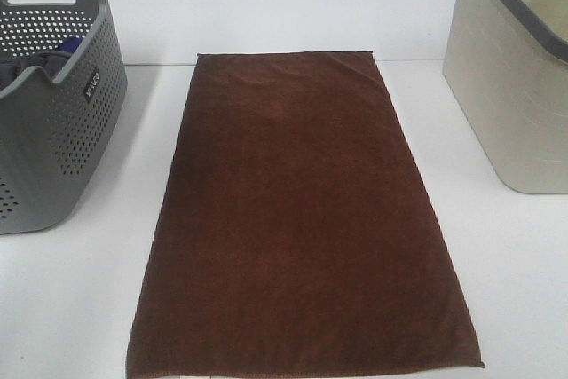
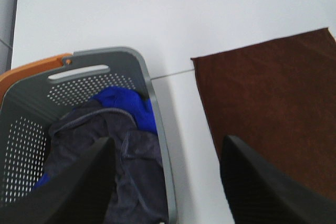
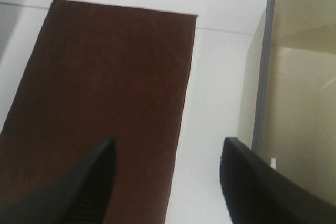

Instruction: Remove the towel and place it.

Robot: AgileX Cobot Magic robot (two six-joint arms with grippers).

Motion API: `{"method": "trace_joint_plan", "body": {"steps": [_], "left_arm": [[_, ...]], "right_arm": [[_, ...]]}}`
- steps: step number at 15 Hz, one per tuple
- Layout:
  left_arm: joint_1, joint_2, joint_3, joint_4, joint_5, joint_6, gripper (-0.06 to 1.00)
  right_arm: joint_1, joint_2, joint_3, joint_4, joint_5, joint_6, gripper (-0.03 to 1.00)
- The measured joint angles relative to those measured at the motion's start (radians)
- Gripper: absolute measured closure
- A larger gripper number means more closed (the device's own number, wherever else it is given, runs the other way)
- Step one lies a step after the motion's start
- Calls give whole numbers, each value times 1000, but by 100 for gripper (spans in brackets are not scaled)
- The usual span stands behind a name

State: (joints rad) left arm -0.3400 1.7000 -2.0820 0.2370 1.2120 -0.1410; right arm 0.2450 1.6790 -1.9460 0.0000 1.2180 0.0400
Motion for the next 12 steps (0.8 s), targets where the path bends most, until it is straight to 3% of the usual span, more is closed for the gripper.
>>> {"method": "trace_joint_plan", "body": {"steps": [5,6,7,12], "left_arm": [[0,-395,575,-7,3,-17,37],[0,-472,665,-7,3,-17,37],[0,-472,665,-7,3,-17,37],[0,-822,1116,-7,3,-18,37]], "right_arm": [[0,-379,584,0,0,0,40],[0,-440,683,0,0,0,40],[0,-440,683,0,0,0,40],[0,-746,1126,0,2,0,40]]}}
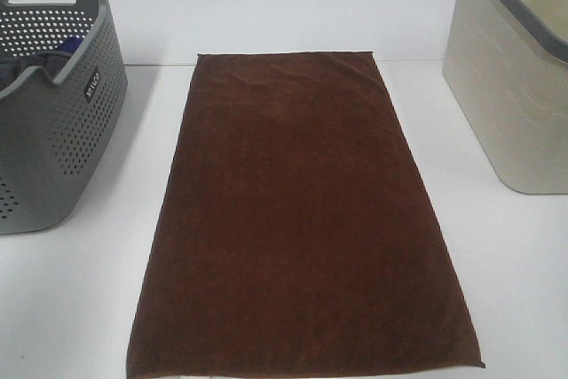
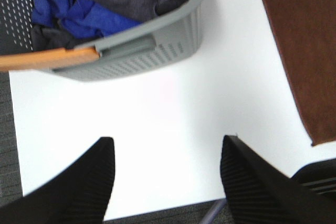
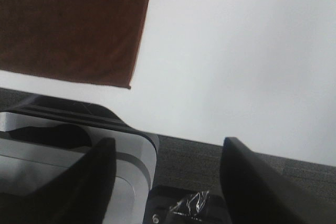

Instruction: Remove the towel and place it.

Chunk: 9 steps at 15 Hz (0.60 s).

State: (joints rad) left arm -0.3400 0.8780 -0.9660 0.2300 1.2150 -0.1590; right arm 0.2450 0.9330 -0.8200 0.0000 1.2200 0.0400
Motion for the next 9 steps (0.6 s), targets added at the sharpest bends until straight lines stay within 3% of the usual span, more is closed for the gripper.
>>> {"method": "trace_joint_plan", "body": {"steps": [4,9], "left_arm": [[0,-268,243,0,3,2,37],[0,-456,432,-42,-105,4,37]], "right_arm": [[0,-264,208,0,1,0,40],[0,-656,252,0,-91,-27,40]]}}
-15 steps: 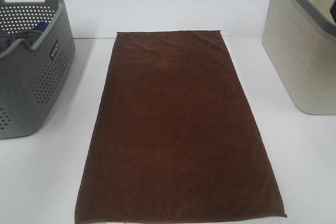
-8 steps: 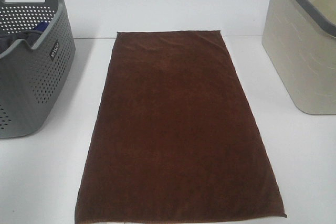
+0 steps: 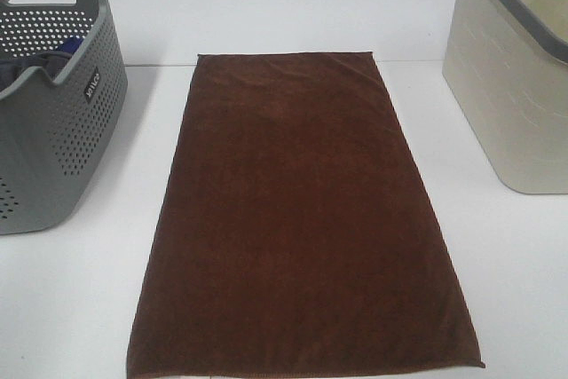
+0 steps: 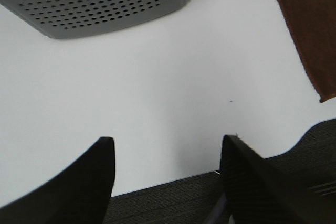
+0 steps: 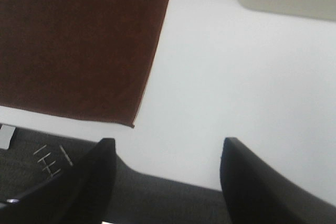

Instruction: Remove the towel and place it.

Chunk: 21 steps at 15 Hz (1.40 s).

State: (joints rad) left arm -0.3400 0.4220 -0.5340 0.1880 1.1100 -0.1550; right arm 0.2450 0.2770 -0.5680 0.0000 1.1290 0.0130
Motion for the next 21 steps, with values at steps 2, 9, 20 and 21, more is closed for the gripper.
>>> {"method": "trace_joint_plan", "body": {"steps": [2,9,20,21], "left_arm": [[0,-12,26,-55,-38,55,37],[0,-13,33,-178,-62,213,37],[0,-13,33,-178,-62,213,37],[0,-13,33,-179,-62,213,37]], "right_arm": [[0,-92,19,6,-17,-24,40],[0,-167,66,29,-60,-50,40],[0,-167,66,29,-60,-52,40],[0,-167,66,29,-60,-52,40]]}}
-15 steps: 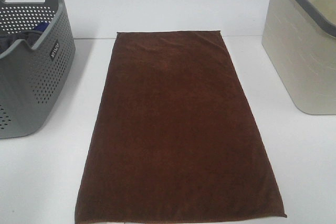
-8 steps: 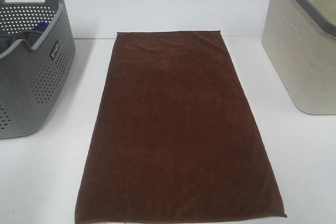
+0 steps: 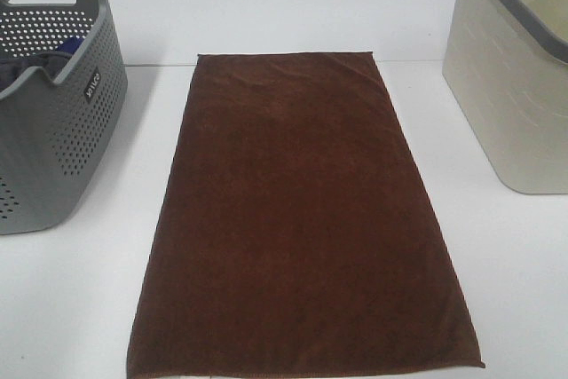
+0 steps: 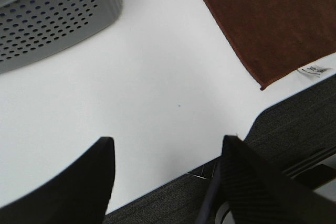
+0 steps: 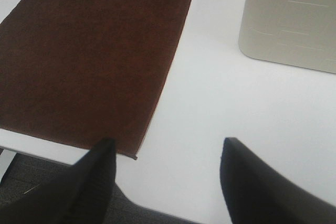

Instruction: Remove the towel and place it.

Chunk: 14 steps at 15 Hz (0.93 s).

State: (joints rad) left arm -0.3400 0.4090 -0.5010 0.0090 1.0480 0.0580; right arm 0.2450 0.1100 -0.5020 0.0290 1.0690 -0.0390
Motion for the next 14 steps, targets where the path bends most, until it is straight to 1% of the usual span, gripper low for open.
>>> {"method": "trace_joint_plan", "body": {"steps": [1,2,5,6,7,11,14], "left_arm": [[2,0,0,0,0,0,37],[20,0,0,0,0,3,37],[149,-30,0,0,0,3,37],[184,-65,0,0,0,3,37],[212,-114,1,0,0,4,37],[243,-289,1,0,0,4,37],[244,-362,1,0,0,4,37]], "right_arm": [[0,0,0,0,0,0,40],[0,0,0,0,0,0,40],[0,0,0,0,0,0,40],[-10,0,0,0,0,0,40],[-39,0,0,0,0,0,40],[-182,-3,0,1,-1,0,40],[-207,-3,0,6,-1,0,40]]}}
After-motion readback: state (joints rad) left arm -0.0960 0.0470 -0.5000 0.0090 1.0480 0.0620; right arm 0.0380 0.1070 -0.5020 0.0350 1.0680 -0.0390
